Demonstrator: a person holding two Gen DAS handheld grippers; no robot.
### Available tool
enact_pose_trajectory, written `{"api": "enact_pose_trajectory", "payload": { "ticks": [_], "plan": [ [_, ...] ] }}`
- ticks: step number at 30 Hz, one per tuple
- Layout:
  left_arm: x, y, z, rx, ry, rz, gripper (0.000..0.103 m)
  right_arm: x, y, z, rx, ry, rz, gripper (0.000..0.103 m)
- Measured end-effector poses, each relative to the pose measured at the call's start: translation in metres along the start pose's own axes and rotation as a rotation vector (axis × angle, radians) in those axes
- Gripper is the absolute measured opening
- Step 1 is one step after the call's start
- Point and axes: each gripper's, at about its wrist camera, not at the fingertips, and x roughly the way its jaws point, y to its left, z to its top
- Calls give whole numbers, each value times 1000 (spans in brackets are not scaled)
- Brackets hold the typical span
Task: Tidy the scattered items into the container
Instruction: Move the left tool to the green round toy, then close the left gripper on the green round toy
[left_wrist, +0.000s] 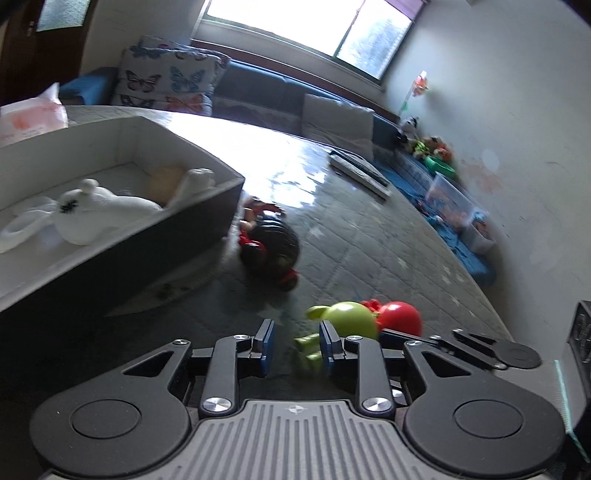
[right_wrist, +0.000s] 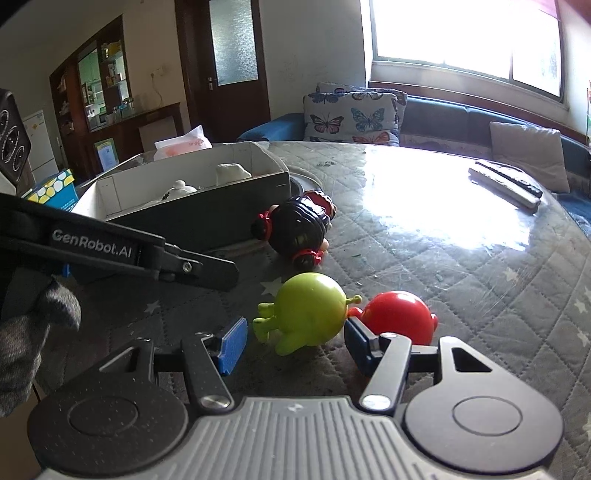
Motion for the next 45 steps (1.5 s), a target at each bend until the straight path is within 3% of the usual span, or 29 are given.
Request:
{"api": "enact_pose_trajectory", "payload": {
  "ticks": [25, 45],
  "plan": [
    [40, -6, 17, -17, 99, -96, 34, 26, -13, 6, 91, -8, 19, 57],
    [42, 9, 41, -54, 78, -119, 34, 31, -23, 14, 137, -19, 35, 64]
  ]
}}
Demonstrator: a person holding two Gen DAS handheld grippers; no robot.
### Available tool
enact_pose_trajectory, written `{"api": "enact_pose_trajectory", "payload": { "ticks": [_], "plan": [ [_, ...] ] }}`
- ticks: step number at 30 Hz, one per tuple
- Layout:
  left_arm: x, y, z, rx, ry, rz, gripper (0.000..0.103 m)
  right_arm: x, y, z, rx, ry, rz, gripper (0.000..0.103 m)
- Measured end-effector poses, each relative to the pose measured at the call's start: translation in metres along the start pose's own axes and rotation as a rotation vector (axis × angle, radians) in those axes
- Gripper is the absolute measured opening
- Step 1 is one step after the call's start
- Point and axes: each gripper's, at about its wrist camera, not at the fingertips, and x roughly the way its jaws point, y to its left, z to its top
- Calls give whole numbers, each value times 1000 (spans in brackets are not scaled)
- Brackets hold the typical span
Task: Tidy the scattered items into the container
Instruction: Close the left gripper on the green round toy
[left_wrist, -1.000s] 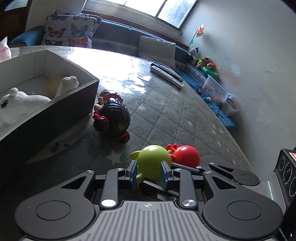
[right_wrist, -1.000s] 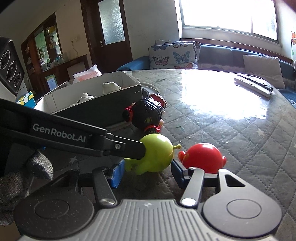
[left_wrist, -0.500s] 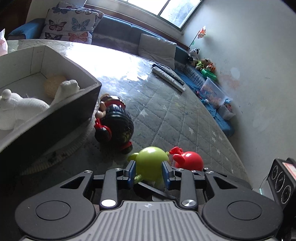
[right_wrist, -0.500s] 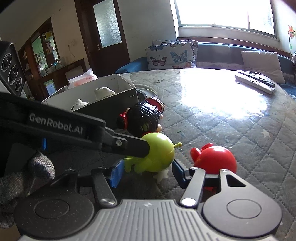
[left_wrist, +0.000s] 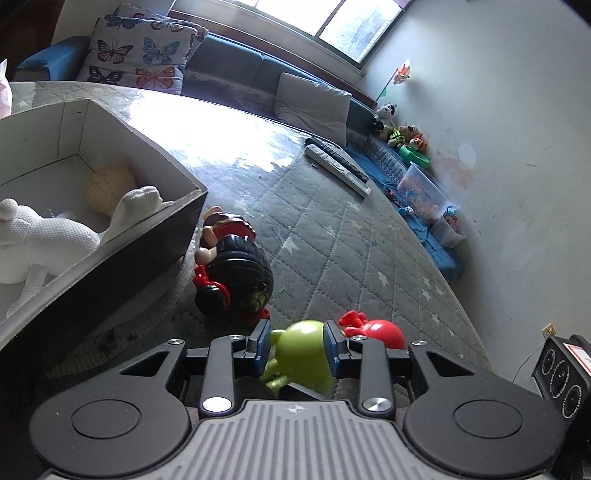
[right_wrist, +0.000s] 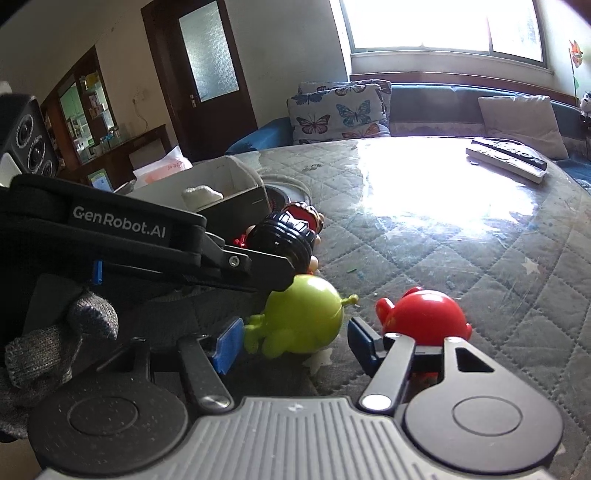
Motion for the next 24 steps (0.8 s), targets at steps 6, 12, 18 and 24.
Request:
{"api": "enact_pose_trajectory", "payload": {
  "ticks": [6, 12, 18, 24],
  "plan": [
    [3, 3, 3, -4, 20, -7, 34, -2, -7, 0, 43, -4, 13, 60],
    [6, 1, 1, -3, 34, -22, 34, -1, -5, -3, 24, 11, 3, 59],
    [3, 5, -5, -36, 36, -44, 34, -3, -8, -7, 39, 20, 10, 60],
    [0, 10, -12, -88, 39, -92, 35, -7, -9, -13, 34, 22, 7, 58]
  ]
}}
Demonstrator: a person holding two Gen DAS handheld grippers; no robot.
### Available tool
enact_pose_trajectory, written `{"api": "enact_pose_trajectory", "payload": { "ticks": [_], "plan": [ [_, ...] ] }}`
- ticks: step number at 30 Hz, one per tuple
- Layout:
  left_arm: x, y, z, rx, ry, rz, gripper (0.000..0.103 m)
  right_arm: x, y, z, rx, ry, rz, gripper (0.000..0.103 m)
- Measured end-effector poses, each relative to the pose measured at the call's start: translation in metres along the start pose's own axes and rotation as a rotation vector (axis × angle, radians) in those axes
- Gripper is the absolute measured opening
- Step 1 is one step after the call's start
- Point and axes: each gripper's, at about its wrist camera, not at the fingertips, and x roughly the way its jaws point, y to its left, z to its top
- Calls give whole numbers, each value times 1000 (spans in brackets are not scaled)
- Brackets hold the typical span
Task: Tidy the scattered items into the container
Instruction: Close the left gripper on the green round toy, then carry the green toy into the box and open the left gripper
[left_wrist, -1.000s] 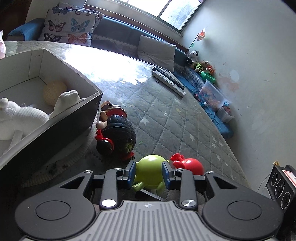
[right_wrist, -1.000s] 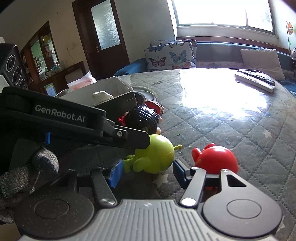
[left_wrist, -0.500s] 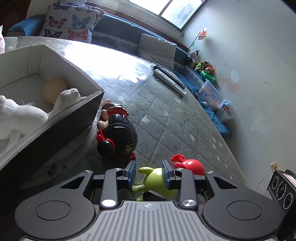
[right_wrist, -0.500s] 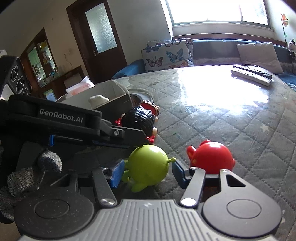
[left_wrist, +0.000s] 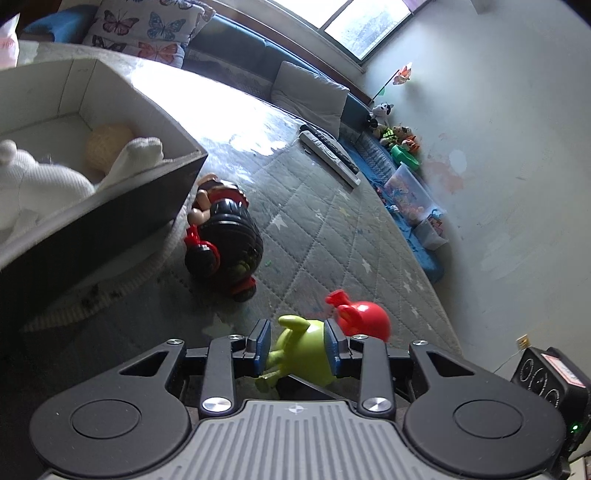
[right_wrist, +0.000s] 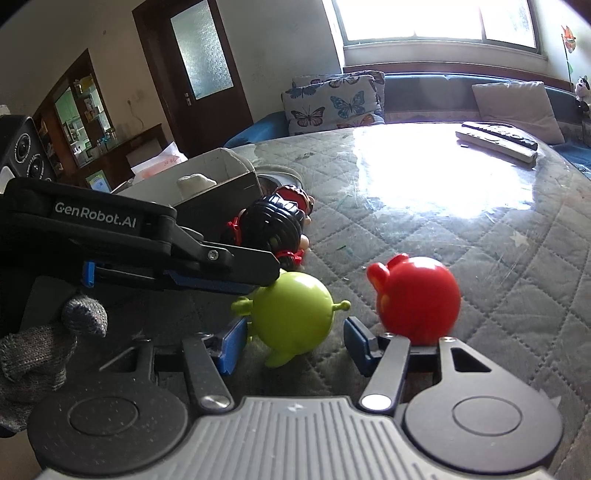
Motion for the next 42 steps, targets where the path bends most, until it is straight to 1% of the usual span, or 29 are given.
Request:
{"api": "enact_pose_trajectory", "payload": {
  "ticks": [1, 3, 4, 10, 15, 17, 22, 27, 32, 35, 38, 42],
  "plan": [
    [0, 1, -1, -11, -1, -9, 36, 0, 0, 0, 3, -2, 0, 57],
    [1, 4, -4, -35, 0, -25, 37, -1, -1, -1, 10, -4, 8, 51],
    [0, 4, -5, -39, -4, -28, 37, -1, -1, -1, 13, -5, 13, 50],
    [1, 9, -6, -79, -2, -45, 40, -3, 0, -1, 16, -17, 9, 49],
    [-7, 10, -12, -91, -20, -46, 38, -5, 6, -1, -13, -14, -2, 48],
    [-13, 9, -15, -79, -36, -43, 38, -6, 10, 0, -22, -13, 4, 48],
    [-42, 10, -23, -83, -110, -24, 37, -10, 30, 6, -83, -22, 34, 48],
    [-88, 14, -23, -84, -236, 16, 37, -13, 65, 26, -184, -61, 99, 48],
    [-134, 34, -18, -137, -360, 69, 38, -1, 110, 53, -281, -89, 185, 48],
    [-155, 51, -11, -171, -414, 105, 38, 13, 137, 67, -332, -92, 236, 48],
    [-169, 75, 0, -225, -434, 136, 38, 33, 159, 80, -357, -67, 283, 48],
    [-172, 104, 14, -285, -417, 185, 38, 60, 176, 92, -362, 1, 324, 48]
  ]
}}
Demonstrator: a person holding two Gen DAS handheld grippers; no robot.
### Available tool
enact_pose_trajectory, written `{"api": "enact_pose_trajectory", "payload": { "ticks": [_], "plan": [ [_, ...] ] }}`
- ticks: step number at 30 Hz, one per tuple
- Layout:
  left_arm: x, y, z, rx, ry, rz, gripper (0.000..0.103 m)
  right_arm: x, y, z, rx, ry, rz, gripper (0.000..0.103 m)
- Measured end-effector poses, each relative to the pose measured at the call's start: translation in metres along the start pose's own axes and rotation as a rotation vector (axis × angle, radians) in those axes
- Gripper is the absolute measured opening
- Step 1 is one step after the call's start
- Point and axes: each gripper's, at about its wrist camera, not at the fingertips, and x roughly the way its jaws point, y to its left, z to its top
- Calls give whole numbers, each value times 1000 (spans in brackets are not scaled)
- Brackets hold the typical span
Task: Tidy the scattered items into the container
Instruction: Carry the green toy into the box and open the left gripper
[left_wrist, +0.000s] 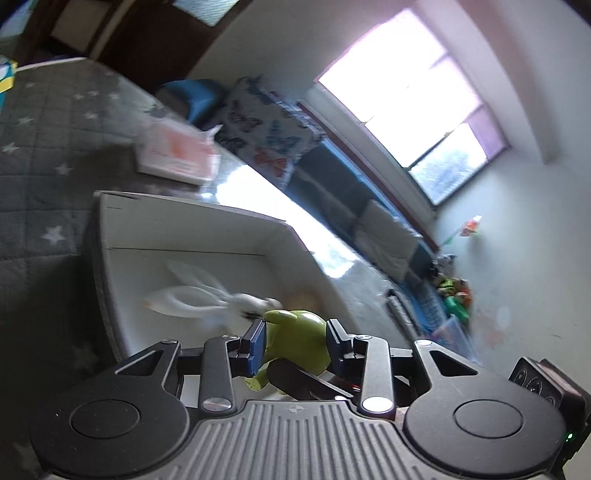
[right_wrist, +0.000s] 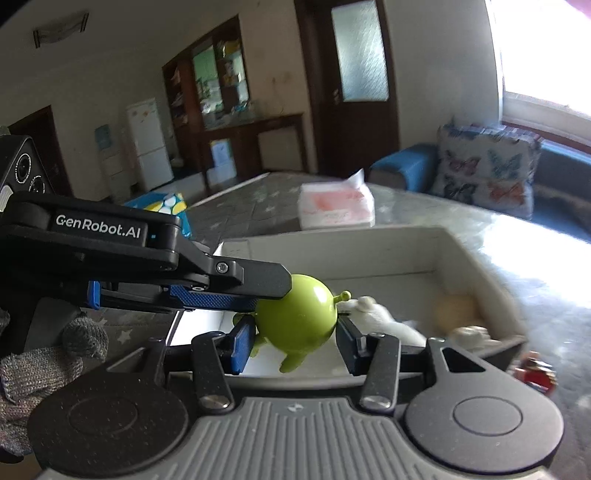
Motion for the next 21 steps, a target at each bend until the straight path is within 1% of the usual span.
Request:
{"api": "enact_pose_trajectory", "payload": {
  "ticks": [5, 8, 11, 17, 21],
  "plan": [
    [17, 16, 9, -1, 46, 67, 38, 32, -3, 7, 12, 93, 45, 48],
    [24, 15, 8, 21, 73, 105, 38, 44, -5, 8, 11, 141, 58, 48],
    [28, 8, 8, 65, 84, 138, 38, 54, -3, 7, -14, 174, 53, 48],
    [33, 3, 9, 90, 111, 190, 38, 72, -1, 7, -79, 250, 31, 48],
    [35, 2, 8, 88, 118, 201, 38, 78, -4, 6, -81, 271, 27, 49]
  ]
}}
